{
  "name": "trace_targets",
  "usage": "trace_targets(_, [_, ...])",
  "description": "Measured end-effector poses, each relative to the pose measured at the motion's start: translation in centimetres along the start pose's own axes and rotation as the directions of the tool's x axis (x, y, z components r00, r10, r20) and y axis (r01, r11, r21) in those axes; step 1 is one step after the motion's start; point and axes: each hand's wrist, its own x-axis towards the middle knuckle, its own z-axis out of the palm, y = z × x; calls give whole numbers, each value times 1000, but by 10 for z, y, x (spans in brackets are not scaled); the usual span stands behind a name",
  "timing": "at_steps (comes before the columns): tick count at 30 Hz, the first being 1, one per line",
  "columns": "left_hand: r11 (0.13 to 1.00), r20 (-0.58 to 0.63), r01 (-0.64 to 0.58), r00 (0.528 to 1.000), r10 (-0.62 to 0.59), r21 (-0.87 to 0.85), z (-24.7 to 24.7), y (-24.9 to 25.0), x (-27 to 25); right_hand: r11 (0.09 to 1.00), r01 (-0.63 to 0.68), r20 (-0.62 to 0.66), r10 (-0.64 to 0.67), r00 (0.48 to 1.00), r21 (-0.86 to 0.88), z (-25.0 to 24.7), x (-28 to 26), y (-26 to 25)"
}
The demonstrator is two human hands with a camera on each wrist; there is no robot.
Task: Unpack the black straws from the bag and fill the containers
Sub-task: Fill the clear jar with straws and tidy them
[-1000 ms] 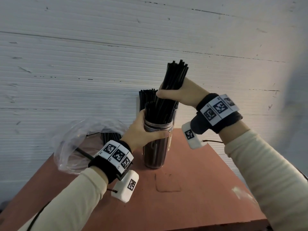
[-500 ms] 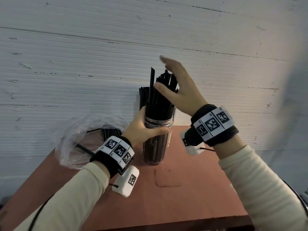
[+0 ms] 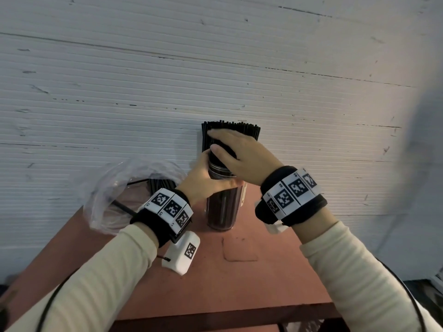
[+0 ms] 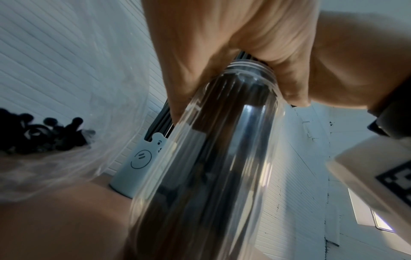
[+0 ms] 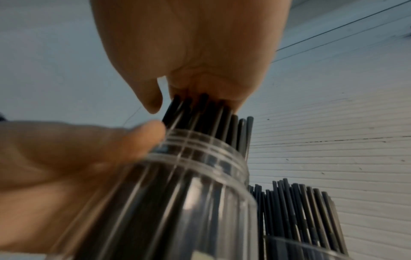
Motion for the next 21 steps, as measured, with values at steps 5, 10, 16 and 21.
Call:
trace_targets(5, [1000,85,5,996,-6,11,-10,3,-4,999,-41,3,41,999,9,2,-1,0])
trace_targets(10, [987,27,68,997,-73,147,-35,10,-18,995,42,-251,-19,968,87,0,0,-19])
trace_targets(16, [968,-294,-75,945,146,238,-81,28,-49,949,96,-382,28,924,301,26,-3,-62])
trace_targets(21, [890,-431,5,876,217,456,-117,26,-70,908,-192,84,173,981,373,75,3,-83])
